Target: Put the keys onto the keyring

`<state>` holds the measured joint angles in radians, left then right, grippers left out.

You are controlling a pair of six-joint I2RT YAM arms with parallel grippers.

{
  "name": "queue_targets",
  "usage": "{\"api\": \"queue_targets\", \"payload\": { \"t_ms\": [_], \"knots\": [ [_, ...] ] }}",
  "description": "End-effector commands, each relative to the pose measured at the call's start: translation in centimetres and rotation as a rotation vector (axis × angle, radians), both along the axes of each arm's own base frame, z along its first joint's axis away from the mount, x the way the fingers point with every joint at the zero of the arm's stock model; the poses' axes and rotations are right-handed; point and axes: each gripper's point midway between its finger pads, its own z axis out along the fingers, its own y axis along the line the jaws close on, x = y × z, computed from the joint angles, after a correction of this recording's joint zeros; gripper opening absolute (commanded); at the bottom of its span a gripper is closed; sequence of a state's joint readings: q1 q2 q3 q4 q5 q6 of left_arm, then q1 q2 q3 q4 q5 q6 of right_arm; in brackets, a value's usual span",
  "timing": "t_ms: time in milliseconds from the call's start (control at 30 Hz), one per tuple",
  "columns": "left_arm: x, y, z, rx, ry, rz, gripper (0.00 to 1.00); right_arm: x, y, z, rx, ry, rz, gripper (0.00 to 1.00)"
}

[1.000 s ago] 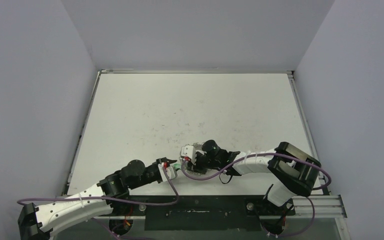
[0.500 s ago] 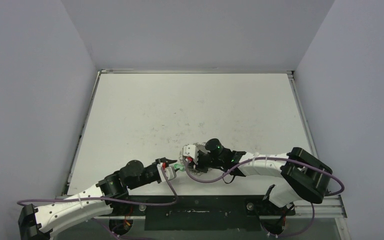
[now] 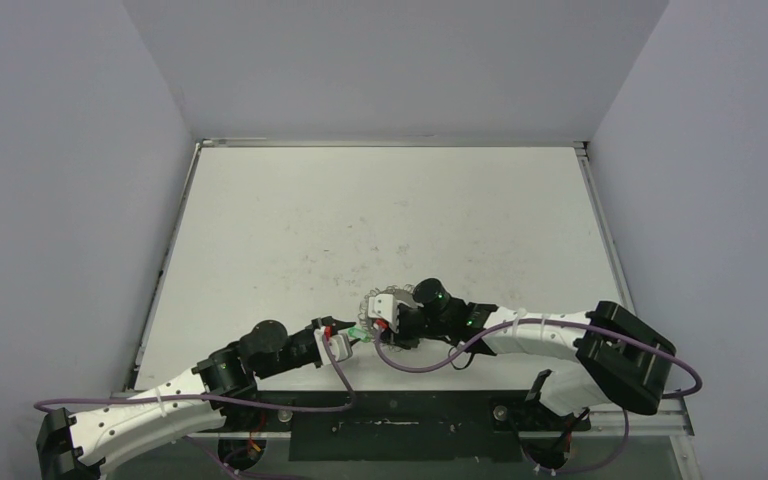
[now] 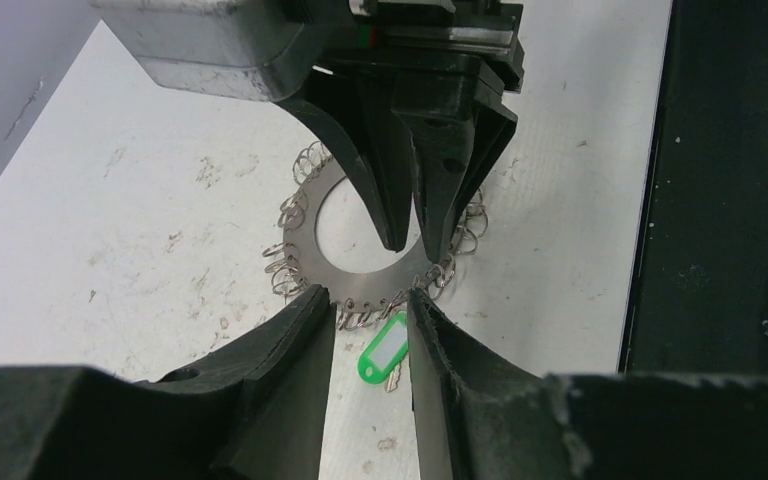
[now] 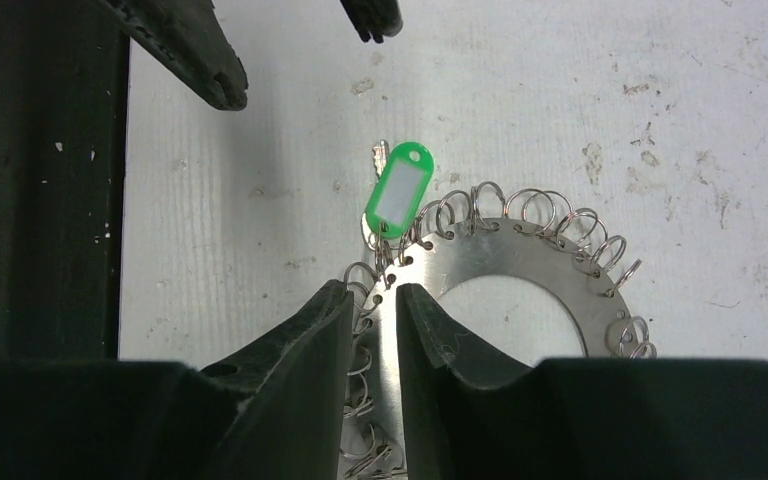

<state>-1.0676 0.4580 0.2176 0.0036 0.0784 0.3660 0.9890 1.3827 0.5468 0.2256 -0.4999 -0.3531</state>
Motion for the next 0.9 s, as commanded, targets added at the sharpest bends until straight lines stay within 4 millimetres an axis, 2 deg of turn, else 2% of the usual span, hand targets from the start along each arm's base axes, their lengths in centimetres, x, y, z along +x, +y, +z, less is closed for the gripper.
{"api": "queue_targets", "payload": {
  "t_ms": [0,100,333,667,867],
  "knots": [
    [-0.3,-0.6,1.4,-0.062,-0.006,-0.02,0.31,0.8,1.3,0.8,0.015,-0.064,0.016,0.26],
    [-0.3,-0.6,1.5,-0.067,-0.002,-0.016,0.3,1.1,1.5,0.0,-0.014,-0.079,0.017,0.31],
    [-0.3,-0.5,1.5,-0.065,0.006,-0.01,0.3,1.4,2.3,-0.6,-0.023,-0.103,0.022,0.31],
    [-0.4,-0.4,1.1,-0.065,0.023,-0.007,0.29,1.9,3.0,-1.4,-0.038,-0.097,0.015,0.28],
    [-0.3,-0.3,1.0,-0.065,0.023,0.0,0.29,1.9,2.7,-2.6,-0.08,-0.089,0.018,0.23]
  ]
}}
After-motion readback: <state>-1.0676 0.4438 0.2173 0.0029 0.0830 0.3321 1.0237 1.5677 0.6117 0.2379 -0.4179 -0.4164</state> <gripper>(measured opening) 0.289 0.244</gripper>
